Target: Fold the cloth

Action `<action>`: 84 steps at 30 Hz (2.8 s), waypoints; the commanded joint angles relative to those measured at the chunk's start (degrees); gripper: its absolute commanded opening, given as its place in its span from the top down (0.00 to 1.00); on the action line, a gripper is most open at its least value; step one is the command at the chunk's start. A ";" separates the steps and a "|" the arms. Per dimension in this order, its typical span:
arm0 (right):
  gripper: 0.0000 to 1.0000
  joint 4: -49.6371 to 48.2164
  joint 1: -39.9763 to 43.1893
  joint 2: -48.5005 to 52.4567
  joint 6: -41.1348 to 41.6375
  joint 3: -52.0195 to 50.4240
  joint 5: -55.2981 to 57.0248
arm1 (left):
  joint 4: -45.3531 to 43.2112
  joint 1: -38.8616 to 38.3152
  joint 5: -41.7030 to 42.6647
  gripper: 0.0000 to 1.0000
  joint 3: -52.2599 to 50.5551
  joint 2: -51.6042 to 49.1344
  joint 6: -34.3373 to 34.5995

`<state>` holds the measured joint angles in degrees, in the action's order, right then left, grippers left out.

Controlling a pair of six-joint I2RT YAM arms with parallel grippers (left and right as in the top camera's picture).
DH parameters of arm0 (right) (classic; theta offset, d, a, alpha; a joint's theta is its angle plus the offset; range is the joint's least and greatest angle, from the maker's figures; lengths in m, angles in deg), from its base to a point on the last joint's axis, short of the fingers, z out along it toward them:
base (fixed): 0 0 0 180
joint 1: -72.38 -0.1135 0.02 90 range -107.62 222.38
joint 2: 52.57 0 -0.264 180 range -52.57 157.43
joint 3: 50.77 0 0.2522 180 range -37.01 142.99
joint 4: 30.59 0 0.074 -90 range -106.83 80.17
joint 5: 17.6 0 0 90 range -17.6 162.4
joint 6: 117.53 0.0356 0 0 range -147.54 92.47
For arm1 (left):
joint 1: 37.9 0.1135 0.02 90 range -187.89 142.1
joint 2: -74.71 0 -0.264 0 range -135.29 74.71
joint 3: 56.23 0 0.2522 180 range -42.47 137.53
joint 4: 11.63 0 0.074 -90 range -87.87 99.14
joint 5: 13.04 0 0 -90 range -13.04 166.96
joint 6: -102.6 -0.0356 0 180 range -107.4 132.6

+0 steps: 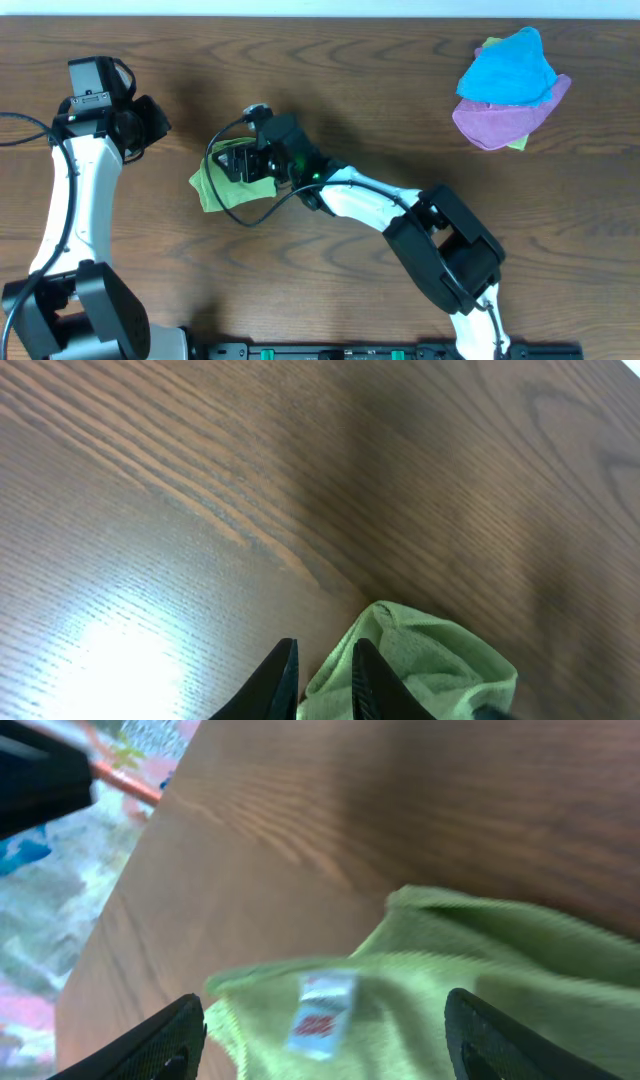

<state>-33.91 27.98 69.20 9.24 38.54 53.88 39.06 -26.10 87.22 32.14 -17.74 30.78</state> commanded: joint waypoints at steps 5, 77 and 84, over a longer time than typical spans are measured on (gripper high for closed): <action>0.14 -0.83 0.22 -0.20 -2.16 1.29 -3.26 | 0.70 0.20 1.38 0.80 1.31 1.62 -0.15; 0.09 27.17 8.44 -16.11 -13.73 1.29 -7.43 | 2.89 -3.74 13.27 0.62 -9.97 -8.00 -3.65; 0.09 27.19 8.44 -16.11 -13.70 1.29 -7.45 | 2.71 -3.74 11.15 0.67 -10.82 -9.84 -7.52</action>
<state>-6.81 35.74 54.08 -3.46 39.00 47.08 41.88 -29.78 100.44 22.47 -26.22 26.34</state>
